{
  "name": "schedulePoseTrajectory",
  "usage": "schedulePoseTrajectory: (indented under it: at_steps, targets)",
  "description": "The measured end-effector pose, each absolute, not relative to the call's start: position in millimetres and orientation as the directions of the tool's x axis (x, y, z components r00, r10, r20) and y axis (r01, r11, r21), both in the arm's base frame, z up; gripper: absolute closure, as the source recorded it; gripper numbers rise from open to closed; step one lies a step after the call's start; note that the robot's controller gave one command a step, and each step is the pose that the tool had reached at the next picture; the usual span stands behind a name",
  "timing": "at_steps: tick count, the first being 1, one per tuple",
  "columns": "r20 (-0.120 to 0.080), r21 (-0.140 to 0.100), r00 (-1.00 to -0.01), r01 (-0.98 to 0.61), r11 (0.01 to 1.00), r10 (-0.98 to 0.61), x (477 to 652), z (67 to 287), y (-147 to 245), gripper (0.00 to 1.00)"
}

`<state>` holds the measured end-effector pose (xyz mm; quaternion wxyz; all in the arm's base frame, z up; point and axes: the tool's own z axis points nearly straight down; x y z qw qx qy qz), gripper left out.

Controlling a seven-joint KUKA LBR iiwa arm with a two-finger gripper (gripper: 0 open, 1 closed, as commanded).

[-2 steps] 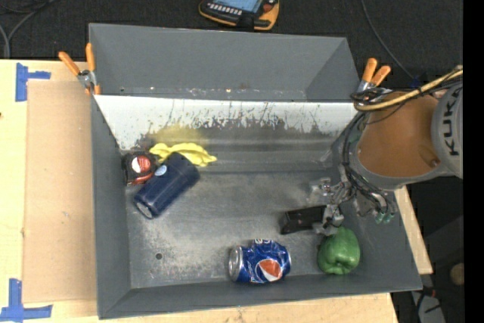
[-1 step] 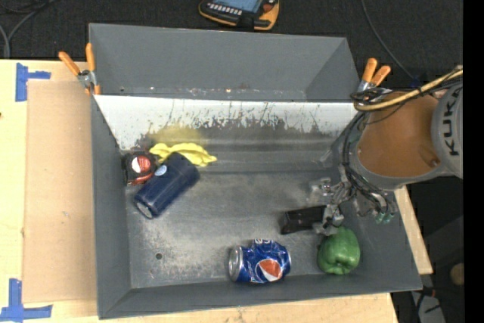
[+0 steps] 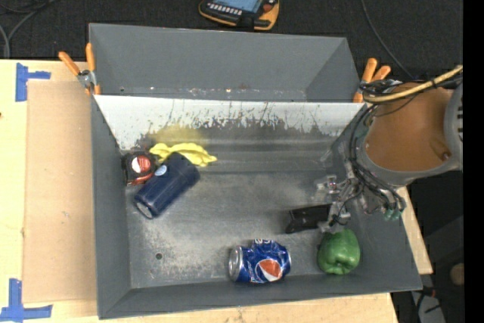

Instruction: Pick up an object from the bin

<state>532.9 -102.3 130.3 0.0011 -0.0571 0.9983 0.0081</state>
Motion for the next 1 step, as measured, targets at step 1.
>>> schedulePoseTrajectory:
  at_steps: [1]
  targets:
    - [-0.02,0.01,-0.864,-0.504,0.864,-0.504,541.0,91.9,-121.4,1.0]
